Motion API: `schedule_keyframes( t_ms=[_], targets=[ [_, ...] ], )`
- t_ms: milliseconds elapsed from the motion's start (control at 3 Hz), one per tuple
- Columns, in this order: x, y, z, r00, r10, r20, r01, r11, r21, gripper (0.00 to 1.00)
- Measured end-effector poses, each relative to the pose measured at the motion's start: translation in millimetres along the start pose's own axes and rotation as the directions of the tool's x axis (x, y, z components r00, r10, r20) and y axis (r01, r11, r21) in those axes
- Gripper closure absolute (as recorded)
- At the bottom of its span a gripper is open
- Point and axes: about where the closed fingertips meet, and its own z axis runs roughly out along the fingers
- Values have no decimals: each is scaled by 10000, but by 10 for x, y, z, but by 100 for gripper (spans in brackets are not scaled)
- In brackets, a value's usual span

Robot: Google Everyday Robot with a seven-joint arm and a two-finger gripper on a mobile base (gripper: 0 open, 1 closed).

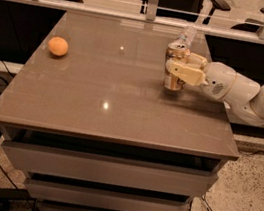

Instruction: Place orange can upright

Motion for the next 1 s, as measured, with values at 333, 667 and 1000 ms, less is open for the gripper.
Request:
schedule_keyframes(
  t_ms=[333, 667, 1000],
  targets=[
    [39, 45, -123, 9997, -113, -210, 106, 9994, -332, 100],
    [81, 80, -224, 9992, -155, -371, 140, 9992, -380, 82],
    [98, 99, -295, 9990, -202, -404, 188, 9993, -331, 59]
  ],
)
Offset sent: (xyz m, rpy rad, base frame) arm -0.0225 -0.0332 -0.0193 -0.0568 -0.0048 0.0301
